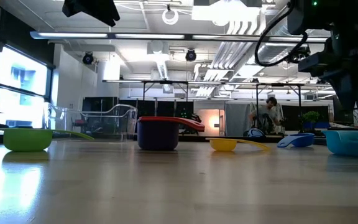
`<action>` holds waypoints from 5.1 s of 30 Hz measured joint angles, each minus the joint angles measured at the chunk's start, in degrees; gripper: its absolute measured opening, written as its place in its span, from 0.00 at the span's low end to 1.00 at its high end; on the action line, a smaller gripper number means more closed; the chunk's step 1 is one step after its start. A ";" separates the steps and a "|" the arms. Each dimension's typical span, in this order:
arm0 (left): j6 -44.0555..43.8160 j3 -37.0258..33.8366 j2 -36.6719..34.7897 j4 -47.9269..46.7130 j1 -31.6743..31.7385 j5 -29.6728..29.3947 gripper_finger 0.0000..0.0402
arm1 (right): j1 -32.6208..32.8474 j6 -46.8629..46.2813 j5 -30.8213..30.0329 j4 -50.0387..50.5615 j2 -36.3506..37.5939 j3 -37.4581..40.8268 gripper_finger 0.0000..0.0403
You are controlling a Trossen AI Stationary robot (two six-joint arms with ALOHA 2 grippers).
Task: Nest measuring cups in basket
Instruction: Stack the light blue measuring cup on top of the red measuring cup
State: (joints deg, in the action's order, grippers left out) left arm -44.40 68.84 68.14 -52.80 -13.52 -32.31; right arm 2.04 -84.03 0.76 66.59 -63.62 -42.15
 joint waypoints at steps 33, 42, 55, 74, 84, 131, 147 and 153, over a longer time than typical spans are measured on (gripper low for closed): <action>0.04 0.00 0.00 0.11 0.00 0.02 0.23 | 0.00 1.78 2.83 -3.80 -18.00 -0.04 0.18; 0.04 0.00 0.00 0.11 0.00 0.13 0.23 | 0.00 3.69 2.24 -3.69 -17.93 -0.11 0.03; -0.79 0.00 0.00 1.82 0.00 -0.85 0.23 | -0.06 5.32 -1.92 -3.85 -12.66 -6.79 0.00; -6.83 0.00 7.43 9.15 5.71 2.18 0.23 | -11.05 37.74 -12.14 -0.80 -12.67 -33.39 0.00; -12.44 0.00 17.34 9.38 9.90 9.88 0.23 | -20.43 55.90 -8.64 -0.82 -12.67 -41.25 0.00; -22.89 0.00 39.36 22.35 19.06 19.77 0.23 | -29.81 76.61 -2.30 -0.02 -12.71 -41.46 0.00; -21.15 -0.02 38.45 26.22 16.02 20.13 0.23 | -29.00 74.80 -1.00 -0.02 -12.84 -41.46 0.00; -16.91 -0.02 34.28 24.83 16.11 19.15 0.23 | -25.98 72.09 -0.22 -0.68 -14.09 -41.44 0.00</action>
State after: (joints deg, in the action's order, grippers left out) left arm -61.32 68.82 102.42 -27.97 2.59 -13.16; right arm -23.93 -11.94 0.54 65.91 -77.72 -83.59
